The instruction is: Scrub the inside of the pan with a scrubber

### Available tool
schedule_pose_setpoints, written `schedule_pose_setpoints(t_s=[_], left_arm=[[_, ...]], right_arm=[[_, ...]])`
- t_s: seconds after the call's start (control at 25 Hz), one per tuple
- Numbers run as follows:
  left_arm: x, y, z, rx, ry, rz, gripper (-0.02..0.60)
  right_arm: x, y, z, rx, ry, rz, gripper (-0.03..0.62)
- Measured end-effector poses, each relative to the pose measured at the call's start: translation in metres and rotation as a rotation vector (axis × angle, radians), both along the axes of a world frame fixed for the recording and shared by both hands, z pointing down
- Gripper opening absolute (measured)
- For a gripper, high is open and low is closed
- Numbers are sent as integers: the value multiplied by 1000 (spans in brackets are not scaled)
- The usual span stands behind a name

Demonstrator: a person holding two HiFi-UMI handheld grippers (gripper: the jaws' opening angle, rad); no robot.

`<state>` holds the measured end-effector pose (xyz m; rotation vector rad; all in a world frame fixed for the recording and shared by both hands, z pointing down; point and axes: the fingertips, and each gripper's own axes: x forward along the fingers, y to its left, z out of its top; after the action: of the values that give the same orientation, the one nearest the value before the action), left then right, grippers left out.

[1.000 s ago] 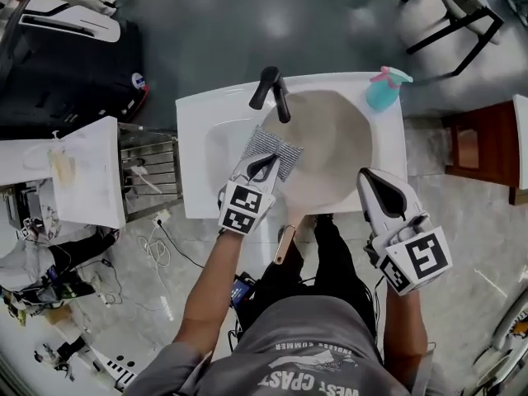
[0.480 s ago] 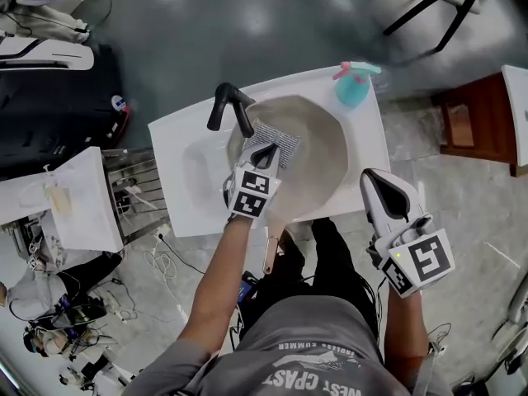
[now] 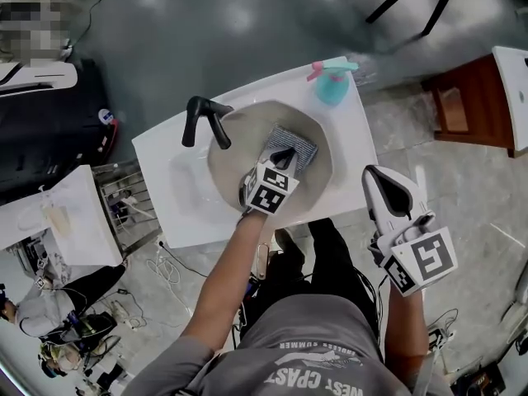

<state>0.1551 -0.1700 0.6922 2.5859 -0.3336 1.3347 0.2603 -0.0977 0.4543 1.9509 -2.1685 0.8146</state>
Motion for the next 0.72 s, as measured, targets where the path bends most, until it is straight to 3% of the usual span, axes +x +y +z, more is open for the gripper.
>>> schedule_pose_setpoints(t_s=[0.2, 0.32, 0.56, 0.72], left_arm=[[-28, 39, 10, -60, -84, 59, 9], [-57, 44, 6, -33, -134, 55, 12], [-94, 0, -17, 67, -144, -64, 12], [-98, -40, -30, 124, -119, -138, 12]], right_arm=[[-3, -7, -3, 7, -2, -9, 2], [-16, -15, -5, 15, -5, -37, 2], [-50, -29, -7, 23, -14, -107, 2], [-61, -33, -7, 22, -15, -130, 2]])
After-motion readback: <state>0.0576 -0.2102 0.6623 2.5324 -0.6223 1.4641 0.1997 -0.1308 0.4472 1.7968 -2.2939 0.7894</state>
